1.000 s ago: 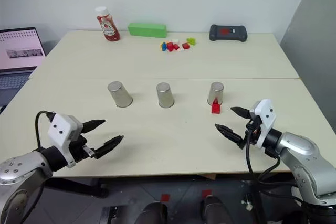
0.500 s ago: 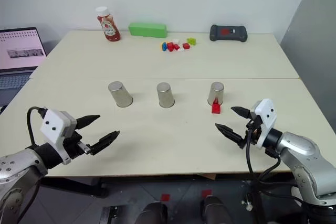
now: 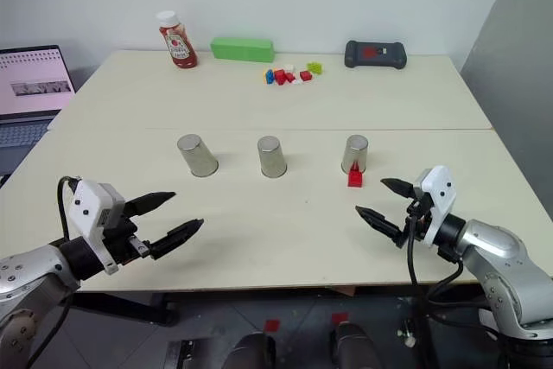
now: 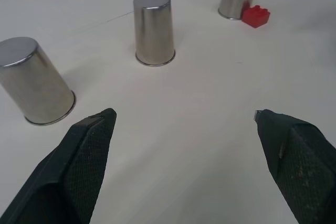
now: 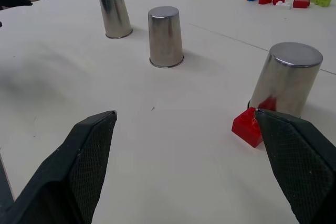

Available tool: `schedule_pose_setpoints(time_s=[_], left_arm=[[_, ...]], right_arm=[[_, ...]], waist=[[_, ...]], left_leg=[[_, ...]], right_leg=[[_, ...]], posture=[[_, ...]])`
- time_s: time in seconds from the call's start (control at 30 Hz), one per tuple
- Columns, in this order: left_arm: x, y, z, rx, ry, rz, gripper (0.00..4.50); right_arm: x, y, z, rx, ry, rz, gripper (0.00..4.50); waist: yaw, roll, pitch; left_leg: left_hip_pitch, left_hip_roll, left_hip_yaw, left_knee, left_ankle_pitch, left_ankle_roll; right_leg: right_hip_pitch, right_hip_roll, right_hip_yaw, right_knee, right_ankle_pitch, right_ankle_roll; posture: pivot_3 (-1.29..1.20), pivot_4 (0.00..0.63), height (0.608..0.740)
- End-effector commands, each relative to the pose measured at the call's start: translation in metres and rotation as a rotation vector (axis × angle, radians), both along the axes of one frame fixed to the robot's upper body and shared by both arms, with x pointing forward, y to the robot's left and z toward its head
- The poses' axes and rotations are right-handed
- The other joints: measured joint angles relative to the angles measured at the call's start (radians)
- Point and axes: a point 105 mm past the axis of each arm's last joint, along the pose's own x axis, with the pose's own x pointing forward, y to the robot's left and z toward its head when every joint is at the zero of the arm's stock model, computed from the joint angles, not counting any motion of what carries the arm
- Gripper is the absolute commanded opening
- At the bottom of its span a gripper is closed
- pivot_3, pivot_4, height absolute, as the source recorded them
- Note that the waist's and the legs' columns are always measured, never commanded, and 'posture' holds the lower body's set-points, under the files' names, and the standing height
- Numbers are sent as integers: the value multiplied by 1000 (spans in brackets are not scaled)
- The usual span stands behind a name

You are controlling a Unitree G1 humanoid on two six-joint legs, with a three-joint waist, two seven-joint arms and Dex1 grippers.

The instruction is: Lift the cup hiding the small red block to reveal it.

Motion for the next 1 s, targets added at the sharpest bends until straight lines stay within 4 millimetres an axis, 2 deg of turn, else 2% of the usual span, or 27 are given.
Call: schedule_pose_setpoints(time_s=[0.03, 0.6, 1.0], left_arm=[[-4, -3, 10, 20, -22, -34, 4500], [-7, -6, 4, 78, -7, -61, 4500], [-4, -5, 4, 86, -1, -77, 4500]], right_arm=[[-8, 0, 9, 2, -37, 24, 4469], [-3, 11, 17, -4, -56, 60, 4469], [-9, 9, 11, -9, -45, 52, 4469]], waist=[[0, 0, 0], [-1, 0, 0], [0, 0, 0]], left_leg=[[0, 0, 0, 0, 0, 0], [0, 0, 0, 0, 0, 0], [0, 0, 0, 0, 0, 0]], right_leg=[[0, 0, 0, 0, 0, 0], [0, 0, 0, 0, -1, -1], [0, 0, 0, 0, -1, -1]], posture=[[0, 150, 740], [0, 150, 740], [0, 150, 740]])
